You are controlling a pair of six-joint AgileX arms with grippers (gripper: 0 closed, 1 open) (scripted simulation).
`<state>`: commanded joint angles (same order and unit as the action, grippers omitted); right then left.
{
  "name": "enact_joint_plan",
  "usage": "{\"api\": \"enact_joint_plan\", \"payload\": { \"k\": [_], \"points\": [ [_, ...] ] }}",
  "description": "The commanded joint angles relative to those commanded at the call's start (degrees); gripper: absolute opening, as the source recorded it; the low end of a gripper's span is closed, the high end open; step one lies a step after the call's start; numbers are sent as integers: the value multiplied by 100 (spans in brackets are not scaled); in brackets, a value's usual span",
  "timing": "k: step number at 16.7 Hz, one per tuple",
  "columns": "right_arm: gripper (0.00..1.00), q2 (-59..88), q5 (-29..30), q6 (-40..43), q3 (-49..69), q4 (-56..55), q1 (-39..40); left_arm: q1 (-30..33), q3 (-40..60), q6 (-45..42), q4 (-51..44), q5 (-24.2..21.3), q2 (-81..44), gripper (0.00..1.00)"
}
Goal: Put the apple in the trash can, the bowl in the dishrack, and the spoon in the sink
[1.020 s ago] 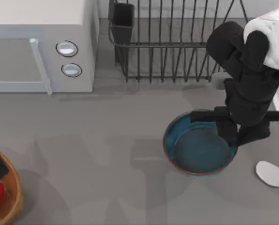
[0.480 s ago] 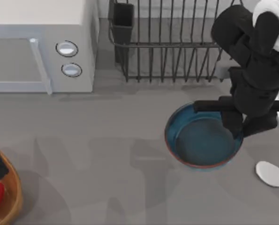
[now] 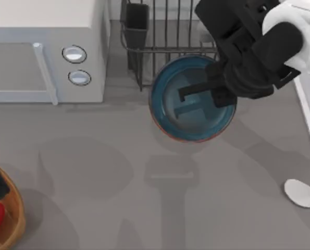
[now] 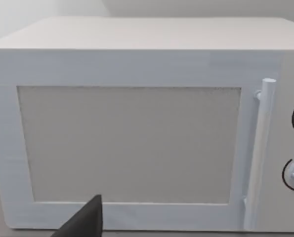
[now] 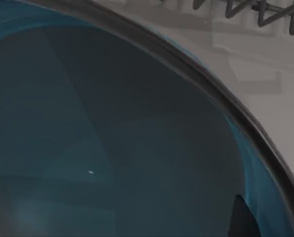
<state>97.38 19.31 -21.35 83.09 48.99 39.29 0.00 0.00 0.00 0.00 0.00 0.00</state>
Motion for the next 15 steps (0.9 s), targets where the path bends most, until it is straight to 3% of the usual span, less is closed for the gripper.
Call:
{"api": "enact_joint_plan", "payload": {
  "k": [9, 12, 15],
  "points": [
    [0, -1123, 3501, 1625, -82, -4098, 1673, 0, 0, 0, 0, 0, 0, 100],
    [0, -1427, 4068, 1911, -75, -4680, 1971, 0, 0, 0, 0, 0, 0, 100],
    [0, -1481, 4150, 1954, -72, -4765, 2016, 0, 0, 0, 0, 0, 0, 100]
  ]
}}
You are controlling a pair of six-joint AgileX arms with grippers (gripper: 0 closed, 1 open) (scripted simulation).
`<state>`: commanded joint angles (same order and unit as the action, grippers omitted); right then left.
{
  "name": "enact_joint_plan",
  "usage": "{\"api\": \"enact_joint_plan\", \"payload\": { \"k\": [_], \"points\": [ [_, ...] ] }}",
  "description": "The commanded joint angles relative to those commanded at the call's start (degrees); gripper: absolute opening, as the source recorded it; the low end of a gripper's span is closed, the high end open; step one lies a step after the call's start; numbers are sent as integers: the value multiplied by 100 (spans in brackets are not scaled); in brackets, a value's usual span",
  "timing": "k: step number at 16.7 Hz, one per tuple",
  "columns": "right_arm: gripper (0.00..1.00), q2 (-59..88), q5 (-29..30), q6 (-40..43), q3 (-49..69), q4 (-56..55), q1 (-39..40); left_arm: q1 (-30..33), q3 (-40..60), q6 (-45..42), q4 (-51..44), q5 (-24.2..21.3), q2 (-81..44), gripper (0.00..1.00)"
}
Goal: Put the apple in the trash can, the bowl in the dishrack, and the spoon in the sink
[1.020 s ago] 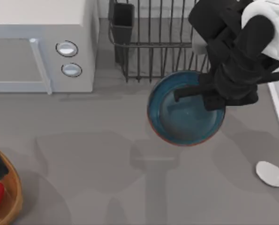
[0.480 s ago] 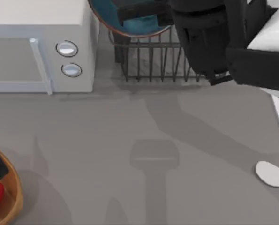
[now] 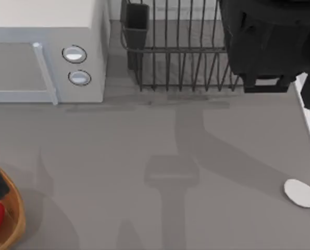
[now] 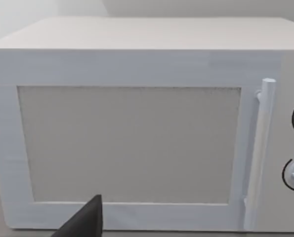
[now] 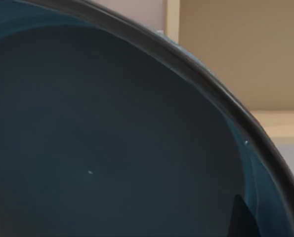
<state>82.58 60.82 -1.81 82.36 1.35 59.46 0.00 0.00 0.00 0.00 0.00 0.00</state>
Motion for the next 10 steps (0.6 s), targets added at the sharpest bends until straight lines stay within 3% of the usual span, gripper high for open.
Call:
{"api": "enact_joint_plan", "payload": {
  "k": [5, 10],
  "points": [
    [0, 215, -133, -5, -7, -194, -145, 0, 0, 0, 0, 0, 0, 100],
    [0, 1494, -845, 32, -151, -1619, -887, 0, 0, 0, 0, 0, 0, 100]
  ]
}}
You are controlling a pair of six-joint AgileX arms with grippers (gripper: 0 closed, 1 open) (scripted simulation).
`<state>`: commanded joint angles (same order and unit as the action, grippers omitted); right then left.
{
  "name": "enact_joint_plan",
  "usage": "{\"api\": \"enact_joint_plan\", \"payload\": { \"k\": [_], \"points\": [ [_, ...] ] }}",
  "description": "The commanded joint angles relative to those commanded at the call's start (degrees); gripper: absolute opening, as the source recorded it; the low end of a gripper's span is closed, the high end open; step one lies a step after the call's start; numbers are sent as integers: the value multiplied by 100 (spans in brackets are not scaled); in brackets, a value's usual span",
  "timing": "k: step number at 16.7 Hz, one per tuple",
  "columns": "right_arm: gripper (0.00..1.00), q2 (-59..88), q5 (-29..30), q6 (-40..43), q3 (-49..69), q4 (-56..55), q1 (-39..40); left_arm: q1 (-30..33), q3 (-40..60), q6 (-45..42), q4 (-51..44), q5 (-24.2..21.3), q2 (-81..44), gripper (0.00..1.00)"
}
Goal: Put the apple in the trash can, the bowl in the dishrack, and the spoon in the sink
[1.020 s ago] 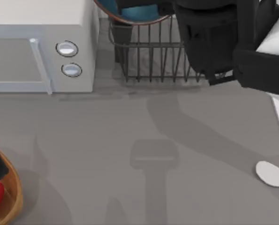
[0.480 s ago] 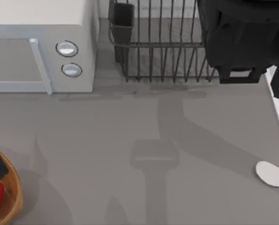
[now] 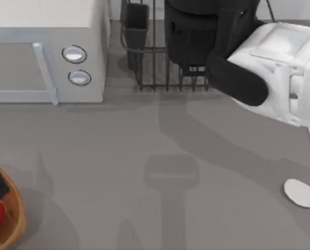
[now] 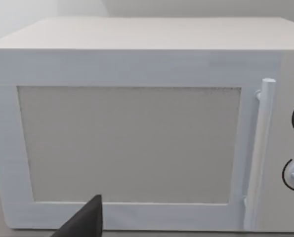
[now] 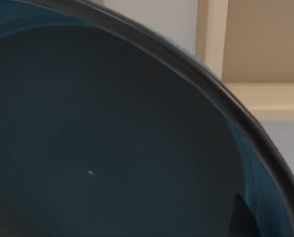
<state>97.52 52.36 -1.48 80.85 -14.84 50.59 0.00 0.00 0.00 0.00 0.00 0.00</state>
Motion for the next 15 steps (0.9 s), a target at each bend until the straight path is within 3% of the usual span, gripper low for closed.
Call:
{"api": "enact_joint_plan", "payload": {
  "k": [6, 13, 15],
  "points": [
    [0, 1604, -1118, 41, -342, -2123, -1130, 0, 0, 0, 0, 0, 0, 100],
    [0, 1963, -1425, 46, -447, -2531, -1438, 0, 0, 0, 0, 0, 0, 100],
    [15, 1963, -1425, 46, -447, -2531, -1438, 0, 0, 0, 0, 0, 0, 100]
  ]
}}
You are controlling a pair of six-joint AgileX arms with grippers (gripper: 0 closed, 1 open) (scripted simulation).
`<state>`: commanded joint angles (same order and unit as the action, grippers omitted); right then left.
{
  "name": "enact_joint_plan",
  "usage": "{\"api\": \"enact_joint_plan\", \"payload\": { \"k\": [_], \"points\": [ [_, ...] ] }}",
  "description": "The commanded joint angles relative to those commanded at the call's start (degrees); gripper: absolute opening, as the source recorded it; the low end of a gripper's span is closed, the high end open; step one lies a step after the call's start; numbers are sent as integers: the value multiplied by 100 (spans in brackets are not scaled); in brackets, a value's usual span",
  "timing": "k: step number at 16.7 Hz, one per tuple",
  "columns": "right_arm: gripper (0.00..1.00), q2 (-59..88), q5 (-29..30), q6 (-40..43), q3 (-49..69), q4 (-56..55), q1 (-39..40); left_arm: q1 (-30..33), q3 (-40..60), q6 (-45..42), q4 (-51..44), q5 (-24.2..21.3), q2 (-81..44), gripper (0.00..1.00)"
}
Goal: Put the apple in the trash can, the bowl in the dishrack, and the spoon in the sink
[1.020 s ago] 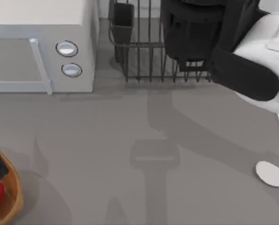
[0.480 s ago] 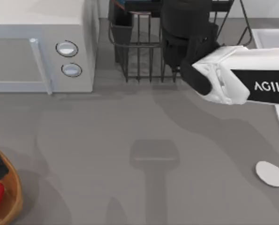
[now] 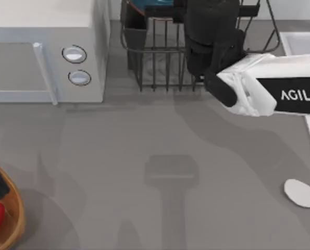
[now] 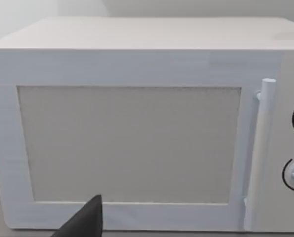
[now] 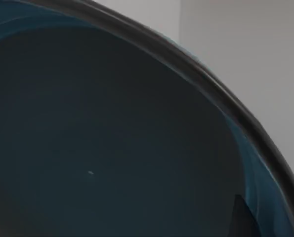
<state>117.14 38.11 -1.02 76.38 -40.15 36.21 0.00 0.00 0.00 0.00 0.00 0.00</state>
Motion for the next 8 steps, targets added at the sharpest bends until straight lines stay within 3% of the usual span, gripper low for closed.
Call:
{"api": "enact_joint_plan", "payload": {
  "k": [8],
  "points": [
    [75, 0, 0, 0, 0, 0, 0, 0, 0, 0, 0, 0, 0, 100]
  ]
}}
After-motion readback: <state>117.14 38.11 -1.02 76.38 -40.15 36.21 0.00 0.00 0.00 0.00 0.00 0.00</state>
